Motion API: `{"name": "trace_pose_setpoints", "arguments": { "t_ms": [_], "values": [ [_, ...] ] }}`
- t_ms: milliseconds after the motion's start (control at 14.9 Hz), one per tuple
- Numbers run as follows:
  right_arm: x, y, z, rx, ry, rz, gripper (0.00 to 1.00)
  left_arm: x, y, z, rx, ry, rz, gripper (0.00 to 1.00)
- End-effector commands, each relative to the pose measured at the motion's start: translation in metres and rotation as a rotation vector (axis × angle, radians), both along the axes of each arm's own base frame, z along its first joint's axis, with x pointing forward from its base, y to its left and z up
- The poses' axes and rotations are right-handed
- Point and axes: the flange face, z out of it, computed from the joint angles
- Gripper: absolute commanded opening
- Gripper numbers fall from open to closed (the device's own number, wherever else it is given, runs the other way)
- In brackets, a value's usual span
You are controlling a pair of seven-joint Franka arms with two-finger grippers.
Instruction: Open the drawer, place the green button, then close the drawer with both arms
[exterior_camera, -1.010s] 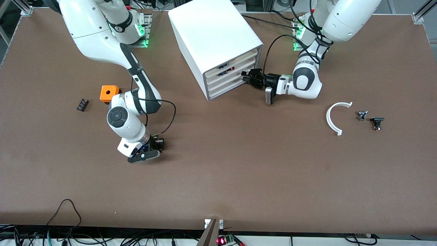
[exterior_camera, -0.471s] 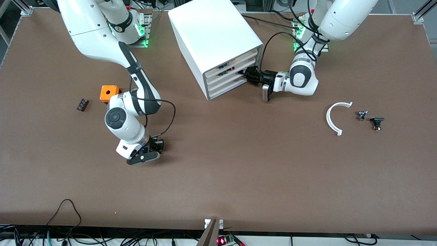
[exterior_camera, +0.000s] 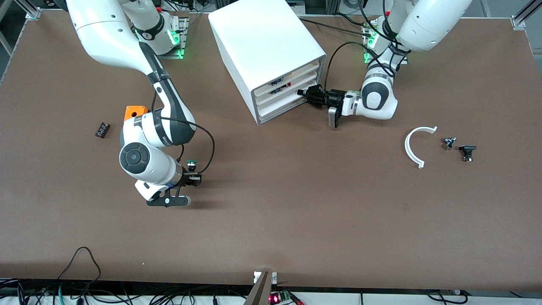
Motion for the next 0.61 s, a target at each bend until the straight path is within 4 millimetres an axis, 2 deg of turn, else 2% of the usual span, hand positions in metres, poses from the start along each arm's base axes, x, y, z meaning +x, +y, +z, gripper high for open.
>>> {"name": "trace_pose_setpoints", "arguments": {
  "t_ms": [0, 337, 404, 538],
  "values": [
    [0.0, 0.037, 0.015, -0.003, 0.025, -0.165, 0.0, 0.035, 0.021, 0.002, -0.003, -0.039, 0.056, 0.0],
    [-0.019, 0.105, 0.053, -0.007, 0.019, -0.443, 0.0, 0.099, 0.055, -0.011, 0.053, -0.085, 0.053, 0.0],
    [-0.024, 0.119, 0.061, 0.0, 0.011, -0.498, 0.0, 0.108, 0.058, -0.011, 0.06, -0.094, 0.053, 0.0],
    [-0.032, 0.143, 0.072, 0.015, -0.003, -0.574, 0.0, 0.115, 0.06, -0.012, 0.066, -0.077, 0.064, 0.0]
  ]
}}
